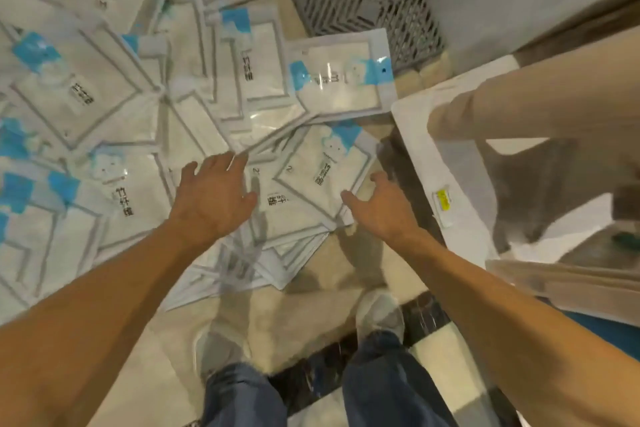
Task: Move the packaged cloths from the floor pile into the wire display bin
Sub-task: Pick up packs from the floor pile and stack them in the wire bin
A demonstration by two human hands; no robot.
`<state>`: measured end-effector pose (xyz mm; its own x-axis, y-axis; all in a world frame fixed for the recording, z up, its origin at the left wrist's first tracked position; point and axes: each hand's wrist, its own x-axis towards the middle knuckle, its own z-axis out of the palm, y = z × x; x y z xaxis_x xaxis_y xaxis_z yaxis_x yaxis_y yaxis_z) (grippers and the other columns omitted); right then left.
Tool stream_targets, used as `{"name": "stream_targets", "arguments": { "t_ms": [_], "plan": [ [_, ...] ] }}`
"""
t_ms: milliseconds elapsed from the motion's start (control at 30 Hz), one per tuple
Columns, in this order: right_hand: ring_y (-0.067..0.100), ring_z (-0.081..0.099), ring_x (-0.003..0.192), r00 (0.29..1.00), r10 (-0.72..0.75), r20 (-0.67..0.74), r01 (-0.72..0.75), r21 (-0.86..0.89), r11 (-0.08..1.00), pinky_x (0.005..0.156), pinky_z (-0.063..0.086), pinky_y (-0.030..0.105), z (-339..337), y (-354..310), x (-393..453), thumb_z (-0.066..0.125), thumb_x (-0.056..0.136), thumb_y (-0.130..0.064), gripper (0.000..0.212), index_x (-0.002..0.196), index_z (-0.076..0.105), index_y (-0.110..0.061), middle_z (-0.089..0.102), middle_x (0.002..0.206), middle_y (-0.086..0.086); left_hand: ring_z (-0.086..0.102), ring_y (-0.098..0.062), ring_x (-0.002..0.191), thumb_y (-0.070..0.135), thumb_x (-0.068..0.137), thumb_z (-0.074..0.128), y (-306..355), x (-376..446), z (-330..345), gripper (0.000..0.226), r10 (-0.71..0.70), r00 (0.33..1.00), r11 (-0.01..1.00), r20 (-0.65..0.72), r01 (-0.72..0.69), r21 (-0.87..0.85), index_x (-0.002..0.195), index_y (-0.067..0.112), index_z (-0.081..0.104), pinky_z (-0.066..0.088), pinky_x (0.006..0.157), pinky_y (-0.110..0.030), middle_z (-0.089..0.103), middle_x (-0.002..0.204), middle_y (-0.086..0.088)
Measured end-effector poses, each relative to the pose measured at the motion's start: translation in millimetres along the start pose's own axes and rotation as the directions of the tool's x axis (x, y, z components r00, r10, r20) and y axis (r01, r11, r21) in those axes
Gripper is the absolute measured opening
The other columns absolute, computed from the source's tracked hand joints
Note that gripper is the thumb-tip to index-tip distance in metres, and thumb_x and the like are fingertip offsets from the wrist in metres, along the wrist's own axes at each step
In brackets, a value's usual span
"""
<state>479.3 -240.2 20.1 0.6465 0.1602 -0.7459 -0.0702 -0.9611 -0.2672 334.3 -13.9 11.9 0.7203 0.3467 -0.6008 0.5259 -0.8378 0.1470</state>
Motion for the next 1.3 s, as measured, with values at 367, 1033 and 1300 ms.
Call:
{"name": "stream_targets", "arguments": {
  "t_ms": [367,1033,1300],
  "plan": [
    [0.028,0.066,0.114,0.938,0.346,-0.018,-0.257,0.632,0.731,0.101,0.055,0.043,84,37,148,0.088,0.067,-0.055,0.098,0.141,0.045,-0.006,0.064,0.133,0.006,0.052,-0.036,0.119,0.057,0.074,0.083,35,121,72,0.079,0.103,0.995,0.995,0.006,-0.103,0.012,0.13,0.01,0.053,0.043,0.098,-0.047,0.054,0.13,-0.016],
    [0.028,0.074,0.109,0.992,-0.053,0.115,-0.071,0.853,0.517,0.088,0.062,0.046,-10,15,16,0.067,0.095,0.002,0.042,0.134,0.061,-0.011,0.075,0.121,0.009,0.07,0.001,0.092,0.011,0.094,0.07,-82,-32,-41,0.028,-0.147,0.984,0.469,0.101,0.159,-0.869,0.113,0.03,0.062,0.055,0.076,-0.018,0.075,0.096,0.022],
    [0.033,0.075,0.104,0.964,-0.233,0.129,0.027,0.824,0.566,0.078,0.065,0.046,-150,-110,-105,0.064,0.093,0.005,0.038,0.129,0.062,-0.005,0.076,0.117,0.016,0.071,-0.033,0.11,0.001,0.084,0.07,-108,-165,-185,0.052,-0.352,0.933,-0.01,0.078,0.079,-0.997,0.133,0.015,0.059,0.053,0.097,-0.05,0.074,0.121,-0.009]
  ]
}}
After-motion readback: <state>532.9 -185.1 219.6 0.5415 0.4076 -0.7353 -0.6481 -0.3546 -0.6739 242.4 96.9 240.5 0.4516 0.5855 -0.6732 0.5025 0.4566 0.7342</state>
